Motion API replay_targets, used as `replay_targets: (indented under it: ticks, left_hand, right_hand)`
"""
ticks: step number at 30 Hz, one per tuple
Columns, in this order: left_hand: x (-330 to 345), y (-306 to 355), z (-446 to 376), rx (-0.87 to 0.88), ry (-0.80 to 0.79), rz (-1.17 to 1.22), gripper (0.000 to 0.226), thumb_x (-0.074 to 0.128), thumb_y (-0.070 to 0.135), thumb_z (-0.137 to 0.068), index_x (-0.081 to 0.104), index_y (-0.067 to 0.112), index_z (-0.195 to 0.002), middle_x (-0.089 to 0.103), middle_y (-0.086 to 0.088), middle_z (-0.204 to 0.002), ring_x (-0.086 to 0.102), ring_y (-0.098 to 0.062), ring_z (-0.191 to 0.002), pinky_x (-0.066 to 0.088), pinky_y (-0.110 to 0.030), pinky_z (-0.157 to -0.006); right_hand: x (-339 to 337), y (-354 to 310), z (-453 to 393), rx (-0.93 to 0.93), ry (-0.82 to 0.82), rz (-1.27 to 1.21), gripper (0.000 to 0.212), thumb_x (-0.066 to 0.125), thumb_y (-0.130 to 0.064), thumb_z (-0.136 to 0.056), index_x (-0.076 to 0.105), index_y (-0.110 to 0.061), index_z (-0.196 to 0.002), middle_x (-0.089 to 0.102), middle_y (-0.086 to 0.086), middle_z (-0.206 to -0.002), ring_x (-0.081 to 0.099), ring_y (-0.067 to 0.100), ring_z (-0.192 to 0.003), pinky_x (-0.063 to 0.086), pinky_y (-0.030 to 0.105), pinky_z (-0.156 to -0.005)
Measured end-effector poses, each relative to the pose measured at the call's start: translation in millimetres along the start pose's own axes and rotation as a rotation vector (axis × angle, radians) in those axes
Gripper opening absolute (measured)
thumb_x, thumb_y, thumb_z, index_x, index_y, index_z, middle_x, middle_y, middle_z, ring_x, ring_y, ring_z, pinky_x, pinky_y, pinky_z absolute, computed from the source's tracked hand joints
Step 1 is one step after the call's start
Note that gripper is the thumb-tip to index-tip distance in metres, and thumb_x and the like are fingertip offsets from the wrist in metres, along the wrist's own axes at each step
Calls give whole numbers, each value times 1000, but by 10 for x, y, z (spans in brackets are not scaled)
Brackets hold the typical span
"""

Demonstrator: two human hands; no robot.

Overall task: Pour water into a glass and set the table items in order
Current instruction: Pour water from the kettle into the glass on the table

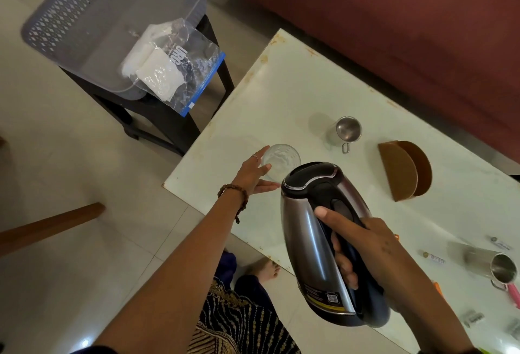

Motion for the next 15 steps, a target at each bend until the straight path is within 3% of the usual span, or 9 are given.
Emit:
replay_targets:
  ticks: [8,15]
  left_hand:
    - [16,5,24,-17,-8,10,51,46,6,-94,34,27,-139,30,-7,-148,63,-32,-84,58,-23,-60]
    - [22,6,34,-18,-30,20,51,47,8,-93,34,27,-138,32,-6,-147,62,-32,-83,58,-24,-60]
  right_hand:
    - [-9,-26,97,11,-6,15,58,61,-68,-70,56,-13,-52,49,1,-40,46,14,-34,41,21,-37]
    - [-13,-84,129,-5,3,57,55,53,-71,-58,58,-16,-52,50,-1,-39,47,12,-32,40,20,-36]
Point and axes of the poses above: each hand's wrist, its own z-axis away from the middle knuckle, its own x-axis out of the palm, y = z × x, the point moved 10 cm from there along -z, towards the middle knuckle
